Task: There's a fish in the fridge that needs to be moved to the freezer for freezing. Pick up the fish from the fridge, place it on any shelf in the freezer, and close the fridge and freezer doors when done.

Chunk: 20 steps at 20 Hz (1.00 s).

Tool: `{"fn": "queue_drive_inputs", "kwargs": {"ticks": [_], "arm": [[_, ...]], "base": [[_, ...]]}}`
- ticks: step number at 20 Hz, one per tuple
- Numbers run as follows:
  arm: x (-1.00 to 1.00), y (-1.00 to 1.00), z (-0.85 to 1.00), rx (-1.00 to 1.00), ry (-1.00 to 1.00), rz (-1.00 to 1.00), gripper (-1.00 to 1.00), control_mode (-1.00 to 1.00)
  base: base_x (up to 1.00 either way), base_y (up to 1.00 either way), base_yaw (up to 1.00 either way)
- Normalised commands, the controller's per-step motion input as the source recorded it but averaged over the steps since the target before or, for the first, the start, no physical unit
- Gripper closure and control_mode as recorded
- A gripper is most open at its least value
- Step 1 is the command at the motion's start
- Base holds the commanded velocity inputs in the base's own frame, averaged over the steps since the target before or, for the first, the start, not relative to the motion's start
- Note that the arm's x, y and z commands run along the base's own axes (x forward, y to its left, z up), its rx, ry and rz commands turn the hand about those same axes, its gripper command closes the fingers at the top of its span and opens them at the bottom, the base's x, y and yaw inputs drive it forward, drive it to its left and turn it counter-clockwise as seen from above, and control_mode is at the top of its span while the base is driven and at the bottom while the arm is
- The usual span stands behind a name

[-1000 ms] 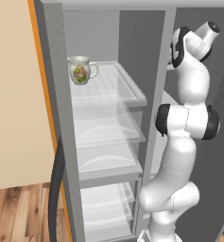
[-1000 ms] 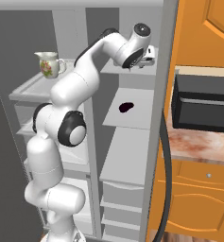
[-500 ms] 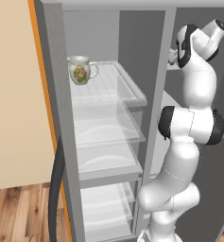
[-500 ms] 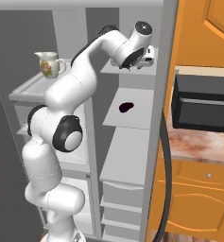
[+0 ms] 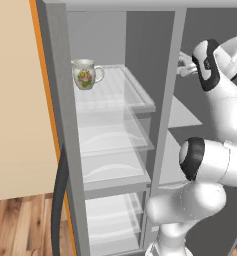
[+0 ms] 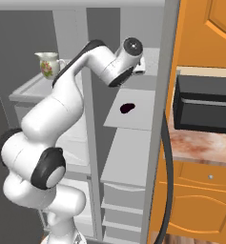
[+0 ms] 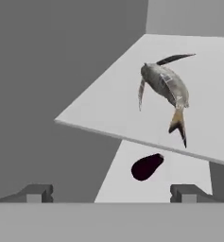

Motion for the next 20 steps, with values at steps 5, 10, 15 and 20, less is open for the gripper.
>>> {"fn": "queue_drive_inputs", "kwargs": {"ticks": [5, 10, 15, 20], "arm": [[-0.95, 0.08, 0.23, -0.04, -0.02, -0.14, -1.0, -1.0], [-0.92, 0.28, 0.38, -0.04, 0.01, -0.07, -1.0, -1.0], [-0.7, 0.33, 0.38, 0.0, 0.07, -0.03, -1.0, -1.0], [-0.52, 0.26, 0.01, 0.01, 0.03, 0.0, -1.0, -1.0]], "base": [[0.0, 0.0, 0.0], [0.0, 0.0, 0.0], [0.0, 0.0, 0.0], [0.0, 0.0, 0.0]]}}
